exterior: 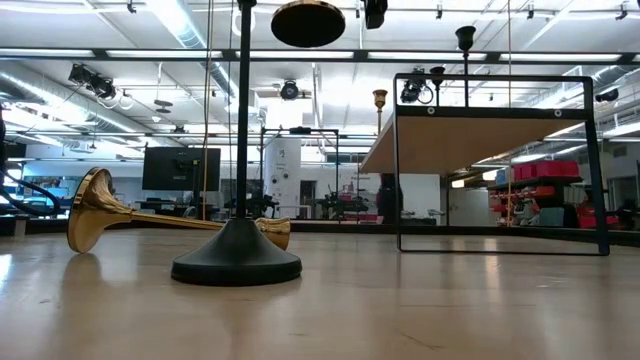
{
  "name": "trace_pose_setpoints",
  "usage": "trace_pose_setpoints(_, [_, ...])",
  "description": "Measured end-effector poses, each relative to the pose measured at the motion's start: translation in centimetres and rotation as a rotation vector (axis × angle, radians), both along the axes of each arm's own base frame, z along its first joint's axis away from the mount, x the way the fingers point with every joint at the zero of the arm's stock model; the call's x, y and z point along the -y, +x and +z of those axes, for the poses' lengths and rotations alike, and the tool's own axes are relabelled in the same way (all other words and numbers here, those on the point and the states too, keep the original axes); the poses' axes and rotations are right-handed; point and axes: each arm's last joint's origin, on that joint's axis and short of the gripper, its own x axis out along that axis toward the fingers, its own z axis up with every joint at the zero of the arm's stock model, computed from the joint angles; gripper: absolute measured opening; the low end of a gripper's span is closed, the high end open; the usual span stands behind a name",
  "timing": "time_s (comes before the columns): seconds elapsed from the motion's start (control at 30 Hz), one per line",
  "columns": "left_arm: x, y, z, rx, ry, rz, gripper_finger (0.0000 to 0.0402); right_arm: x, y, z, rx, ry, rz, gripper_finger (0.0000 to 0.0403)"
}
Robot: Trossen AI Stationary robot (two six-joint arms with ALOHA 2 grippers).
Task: Pick & Place candle stick holders
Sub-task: Put the bottom gold candleholder on the shelf aligned with the other gold candleholder
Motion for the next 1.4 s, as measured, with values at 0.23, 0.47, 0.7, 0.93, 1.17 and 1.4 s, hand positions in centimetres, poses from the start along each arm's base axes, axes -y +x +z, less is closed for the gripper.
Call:
trace_pose_setpoints(0.23, [-0.3,-0.6,0.2,-0.015,0.055,0.043,0.0173,0.3,0.0,-0.2,-0.020,-0.024,-0.114,0.0004])
trace_pose_setpoints(0.47, [-1.0,-2.1,0.6,-0.062,0.094,0.111,0.0190,0.8,-1.2,0.9,-0.036,-0.040,-0.254,0.0004])
trace_pose_setpoints(0.7, [-1.2,-3.0,0.9,-0.080,0.094,0.120,0.0184,1.8,-3.9,1.1,-0.028,-0.071,-0.719,0.0003])
trace_pose_setpoints(0.93, [-1.4,-3.1,0.7,-0.094,0.108,0.144,0.0184,4.2,-4.4,0.2,-0.004,-0.024,-1.013,0.0001])
trace_pose_setpoints(1.17, [-1.4,-3.1,0.7,-0.100,0.108,0.146,0.0183,7.2,-4.1,-0.4,0.028,0.034,-1.153,0.0001])
trace_pose_setpoints(1.4, [-1.4,-3.2,0.5,-0.117,0.114,0.142,0.0183,8.1,-3.4,-1.2,0.059,0.078,-1.201,0.0001])
